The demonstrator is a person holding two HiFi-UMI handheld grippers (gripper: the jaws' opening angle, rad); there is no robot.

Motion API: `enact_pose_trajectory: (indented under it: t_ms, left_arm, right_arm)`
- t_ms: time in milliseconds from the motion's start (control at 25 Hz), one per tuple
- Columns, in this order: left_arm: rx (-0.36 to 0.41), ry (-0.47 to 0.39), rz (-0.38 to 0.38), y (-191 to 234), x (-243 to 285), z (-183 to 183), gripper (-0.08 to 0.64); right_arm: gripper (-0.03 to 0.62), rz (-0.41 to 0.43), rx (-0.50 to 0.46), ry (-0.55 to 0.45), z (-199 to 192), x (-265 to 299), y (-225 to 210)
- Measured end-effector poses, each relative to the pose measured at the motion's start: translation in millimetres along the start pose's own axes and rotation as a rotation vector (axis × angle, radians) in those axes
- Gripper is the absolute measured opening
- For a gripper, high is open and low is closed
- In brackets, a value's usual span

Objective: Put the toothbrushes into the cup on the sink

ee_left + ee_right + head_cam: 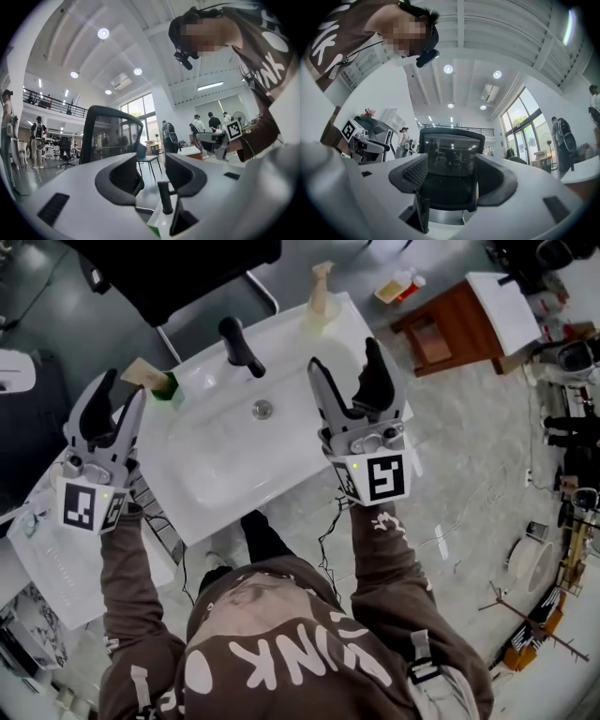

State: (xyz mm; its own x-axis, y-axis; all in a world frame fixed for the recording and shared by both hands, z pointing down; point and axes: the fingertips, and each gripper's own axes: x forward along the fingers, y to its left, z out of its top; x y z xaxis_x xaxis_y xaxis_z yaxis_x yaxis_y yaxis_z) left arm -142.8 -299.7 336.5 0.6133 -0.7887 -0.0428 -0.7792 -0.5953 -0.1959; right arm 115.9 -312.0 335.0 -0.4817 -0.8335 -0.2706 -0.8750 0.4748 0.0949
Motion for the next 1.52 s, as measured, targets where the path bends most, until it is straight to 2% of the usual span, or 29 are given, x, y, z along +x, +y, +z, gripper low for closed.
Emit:
enact_pose_trajectory:
  t_ms: [240, 440, 560, 760, 1120, 1520]
  left_arm:
    - [0.0, -0.016, -0.08, -45, -12, 61, 0.179]
    - [-0.003, -0.041, -0.161, -82, -18, 78, 0.178]
    - [-0.021, -0.043, -0.189, -93, -26, 80, 0.179]
    - [-0.024, -0.055, -0.206, -96, -43, 86, 0.179]
    - [-0.014, -0.068, -0.21, -97, -66, 96, 0.179]
    - [-0.008, -0.077, -0.214, -106, -72, 103, 0.179]
  right_arm:
    - [0.313, 0.099, 0.05, 0.053, 26, -8, 58]
    - [0.29, 0.175, 0.078, 0.081, 50, -21, 107]
    - [0.27, 0.2, 0.062, 0.116, 52, -32, 129]
    - [0.202, 0.18, 0.027, 0.147, 57, -43, 142]
    - [0.202, 0.172, -0.017, 0.139, 73, -52, 162]
    - [0.201, 0.172, -0.001, 0.135, 80, -62, 164]
